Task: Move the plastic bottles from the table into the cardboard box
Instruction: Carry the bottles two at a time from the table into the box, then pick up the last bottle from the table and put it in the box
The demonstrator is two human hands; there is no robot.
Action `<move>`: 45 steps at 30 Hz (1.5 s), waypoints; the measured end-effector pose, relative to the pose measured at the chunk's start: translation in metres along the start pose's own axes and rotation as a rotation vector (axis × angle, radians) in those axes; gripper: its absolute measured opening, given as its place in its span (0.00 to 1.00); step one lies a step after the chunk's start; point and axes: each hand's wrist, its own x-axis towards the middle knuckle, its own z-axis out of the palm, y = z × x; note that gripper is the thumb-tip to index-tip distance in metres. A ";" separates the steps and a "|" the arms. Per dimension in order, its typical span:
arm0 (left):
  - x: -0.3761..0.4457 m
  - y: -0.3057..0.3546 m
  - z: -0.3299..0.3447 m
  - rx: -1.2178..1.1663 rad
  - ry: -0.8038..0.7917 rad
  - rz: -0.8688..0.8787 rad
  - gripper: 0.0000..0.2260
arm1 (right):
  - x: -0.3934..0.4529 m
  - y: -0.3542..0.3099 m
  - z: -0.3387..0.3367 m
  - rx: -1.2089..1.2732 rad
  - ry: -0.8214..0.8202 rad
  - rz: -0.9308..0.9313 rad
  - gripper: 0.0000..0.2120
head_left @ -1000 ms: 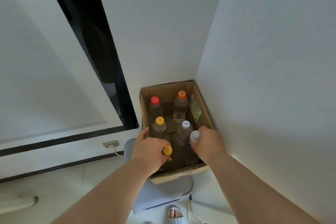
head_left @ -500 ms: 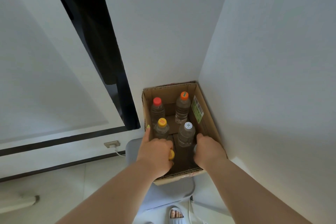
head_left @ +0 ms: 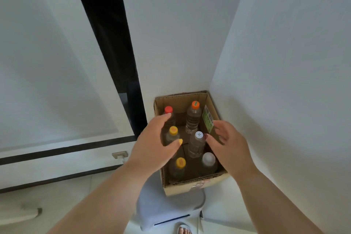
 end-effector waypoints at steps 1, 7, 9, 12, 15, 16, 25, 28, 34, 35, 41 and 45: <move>0.001 0.009 -0.012 -0.079 0.049 -0.006 0.31 | -0.001 -0.013 -0.007 0.117 0.033 -0.014 0.20; -0.015 0.078 -0.086 -0.456 0.186 0.179 0.33 | -0.025 -0.109 -0.052 0.550 0.074 -0.290 0.29; -0.027 0.092 -0.102 -0.499 0.198 0.266 0.34 | -0.037 -0.131 -0.064 0.593 0.049 -0.398 0.31; -0.043 0.099 -0.114 -0.496 0.199 0.317 0.36 | -0.053 -0.150 -0.073 0.620 0.019 -0.483 0.33; -0.056 0.100 -0.118 -0.476 0.206 0.323 0.36 | -0.065 -0.155 -0.071 0.627 -0.003 -0.485 0.35; -0.062 0.100 -0.120 -0.473 0.211 0.321 0.36 | -0.068 -0.155 -0.070 0.630 -0.014 -0.485 0.34; -0.163 0.105 -0.128 -0.434 0.373 0.321 0.36 | -0.135 -0.164 -0.067 0.592 -0.178 -0.565 0.32; -0.218 0.110 -0.120 -0.395 0.452 0.309 0.36 | -0.174 -0.156 -0.074 0.633 -0.289 -0.609 0.34; -0.366 0.119 -0.074 -0.331 0.671 0.210 0.34 | -0.276 -0.125 -0.084 0.662 -0.507 -0.691 0.36; -0.393 0.120 -0.068 -0.335 0.716 0.181 0.33 | -0.295 -0.122 -0.083 0.661 -0.552 -0.700 0.36; -0.561 0.143 -0.082 -0.218 1.064 0.014 0.28 | -0.417 -0.152 -0.066 0.668 -0.803 -0.773 0.34; -0.695 0.162 -0.096 -0.098 1.284 -0.091 0.28 | -0.518 -0.192 -0.036 0.692 -1.040 -0.877 0.32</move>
